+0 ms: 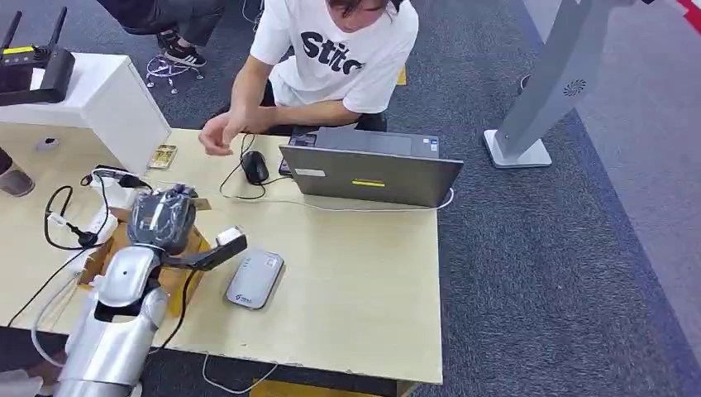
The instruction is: Pass the card to the sensor for recognition and then transmit it.
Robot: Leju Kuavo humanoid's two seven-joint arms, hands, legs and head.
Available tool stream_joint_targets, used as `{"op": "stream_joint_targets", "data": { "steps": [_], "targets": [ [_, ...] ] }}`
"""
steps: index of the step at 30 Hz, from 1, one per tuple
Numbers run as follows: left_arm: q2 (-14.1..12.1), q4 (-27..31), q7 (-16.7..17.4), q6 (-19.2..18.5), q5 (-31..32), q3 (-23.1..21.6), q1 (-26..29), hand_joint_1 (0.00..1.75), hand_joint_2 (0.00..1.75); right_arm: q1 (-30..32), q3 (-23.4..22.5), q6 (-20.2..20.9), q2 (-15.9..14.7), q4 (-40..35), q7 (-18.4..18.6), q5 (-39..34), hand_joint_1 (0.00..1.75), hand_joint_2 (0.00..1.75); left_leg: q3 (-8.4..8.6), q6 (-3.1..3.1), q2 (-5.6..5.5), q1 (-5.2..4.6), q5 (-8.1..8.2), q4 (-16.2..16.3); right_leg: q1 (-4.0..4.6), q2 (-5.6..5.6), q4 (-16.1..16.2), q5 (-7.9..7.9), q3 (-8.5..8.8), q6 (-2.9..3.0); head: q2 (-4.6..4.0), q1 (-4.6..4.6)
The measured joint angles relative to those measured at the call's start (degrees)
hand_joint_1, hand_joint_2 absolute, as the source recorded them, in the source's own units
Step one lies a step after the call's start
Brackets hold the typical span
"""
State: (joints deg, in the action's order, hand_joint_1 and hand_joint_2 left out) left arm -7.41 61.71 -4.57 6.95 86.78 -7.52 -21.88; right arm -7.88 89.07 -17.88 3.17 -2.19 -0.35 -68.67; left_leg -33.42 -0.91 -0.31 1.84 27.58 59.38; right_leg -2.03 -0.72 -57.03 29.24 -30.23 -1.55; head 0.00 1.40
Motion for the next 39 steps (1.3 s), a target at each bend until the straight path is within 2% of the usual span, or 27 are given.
{"op": "stream_joint_targets", "data": {
  "steps": [6, 12, 13, 14, 15, 19, 21, 27, 29, 32, 35, 37, 39],
  "targets": [
    [-4.5, 3.7, 1.9, -0.4, 1.3, 1.2, -5.6, 1.75, 1.75, 0.0, 0.0, -0.7, 0.0, 0.0, -0.2, 1.3, 0.00, 1.75, 0.00, 0.00, 0.00, 0.00, -0.01, 0.0, 0.00, -0.01, 0.0, -0.02, 0.00, 0.02, 0.00, -0.02],
    [-5.6, 5.1, 3.7, 0.2, 1.3, 1.2, -6.7, 1.75, 1.75, 0.0, 0.0, -0.9, 0.0, 0.0, 0.2, 1.9, 0.00, 1.75, 0.00, 0.00, 0.02, -0.01, 0.00, 0.0, -0.01, -0.03, 0.0, -0.02, -0.01, 0.02, 0.00, 0.00],
    [-5.7, 5.4, 4.4, 0.4, 1.3, 1.0, -6.8, 1.66, 1.75, 0.0, 0.0, -0.9, 0.0, 0.0, 0.4, 2.0, 0.00, 1.75, 0.00, 0.00, 0.03, -0.01, 0.00, 0.0, -0.01, -0.03, 0.0, -0.02, -0.01, 0.02, 0.00, -0.02],
    [-5.7, 5.4, 4.8, 0.6, 1.3, 0.9, -7.1, 1.36, 1.75, 0.0, 0.0, -0.9, 0.0, 0.0, 0.5, 2.0, 0.00, 1.75, 0.00, 0.00, 0.02, -0.02, 0.00, 0.0, -0.01, -0.02, 0.0, -0.02, -0.01, 0.02, 0.00, 0.00],
    [-5.6, 5.5, 5.3, 0.9, 1.3, 0.9, -7.2, 0.00, 1.75, -0.1, 0.0, -0.9, 0.0, 0.0, 0.5, 2.0, 0.00, 1.75, 0.00, 0.00, 0.02, -0.02, 0.00, 0.0, -0.01, -0.02, 0.0, -0.02, -0.01, 0.02, 0.00, -0.02],
    [-5.0, 7.4, 7.9, 1.8, 1.3, 0.9, -7.2, 0.00, 1.75, 0.0, 0.0, -0.9, 0.0, 0.0, 0.5, 2.0, 0.00, 1.75, 0.00, 0.00, 0.05, -0.01, -0.01, 0.0, -0.01, -0.05, 0.0, -0.02, -0.04, 0.02, 0.00, -0.02],
    [-4.4, 8.8, 8.0, 1.3, 1.3, 0.9, -7.2, 0.00, 1.75, -0.1, 0.0, -0.9, 0.0, 0.0, 0.5, 1.6, 0.00, 1.75, -0.01, 0.00, 0.03, -0.01, 0.00, 0.0, -0.01, -0.04, 0.0, -0.02, -0.03, 0.02, 0.00, -0.02],
    [-2.7, 13.5, 5.0, 1.2, 1.3, 2.4, -6.6, 0.00, 1.75, 0.0, 0.0, -1.0, 0.0, 0.0, 0.3, 0.5, 0.00, 1.75, -0.04, 0.00, 0.05, -0.02, 0.00, 0.0, -0.01, -0.04, 0.0, -0.02, -0.04, 0.02, 0.00, 0.00],
    [-2.4, 16.1, 2.8, 0.9, 0.8, 3.0, -5.2, 0.00, 1.75, 0.0, 0.0, -1.1, 0.0, 0.0, 0.3, -0.3, 0.00, 1.75, -0.04, 0.00, 0.04, -0.02, 0.00, 0.0, -0.01, -0.04, 0.0, -0.02, -0.04, 0.02, 0.00, -0.02],
    [-2.1, 20.6, -0.8, -2.4, -3.2, 3.9, -2.0, 0.00, 1.75, 0.0, 0.0, -1.3, 0.0, 0.0, 0.6, -1.9, 0.00, 1.75, -0.04, 0.00, 0.04, -0.01, 0.01, 0.0, -0.01, -0.04, 0.0, -0.01, -0.04, 0.02, 0.00, 0.00],
    [-2.1, 24.7, -1.8, -6.0, -7.5, 4.3, 1.6, 0.00, 1.75, 0.2, 0.0, -1.8, 0.0, 0.1, 0.7, -3.5, 0.00, 1.75, -0.06, 0.00, 0.04, -0.01, 0.02, 0.0, -0.01, -0.04, 0.0, 0.00, -0.04, 0.01, 0.00, -0.02],
    [-3.0, 27.2, -1.8, -9.3, -10.2, 4.3, 4.1, 0.00, 1.75, 0.3, 0.0, -1.9, 0.0, 0.1, 0.9, -4.8, 0.00, 1.75, -0.06, 0.00, 0.04, -0.01, 0.02, 0.0, -0.01, -0.04, 0.0, 0.00, -0.03, 0.01, 0.00, -0.02],
    [-5.2, 29.4, -1.5, -13.4, -14.2, 4.3, 6.9, 0.00, 1.75, 0.3, 0.0, -1.9, 0.0, 0.1, 0.7, -6.1, 0.00, 1.75, -0.05, -0.02, 0.11, -0.01, 0.03, 0.0, 0.00, -0.10, 0.0, 0.00, -0.07, 0.01, 0.00, 0.00]
  ]
}}
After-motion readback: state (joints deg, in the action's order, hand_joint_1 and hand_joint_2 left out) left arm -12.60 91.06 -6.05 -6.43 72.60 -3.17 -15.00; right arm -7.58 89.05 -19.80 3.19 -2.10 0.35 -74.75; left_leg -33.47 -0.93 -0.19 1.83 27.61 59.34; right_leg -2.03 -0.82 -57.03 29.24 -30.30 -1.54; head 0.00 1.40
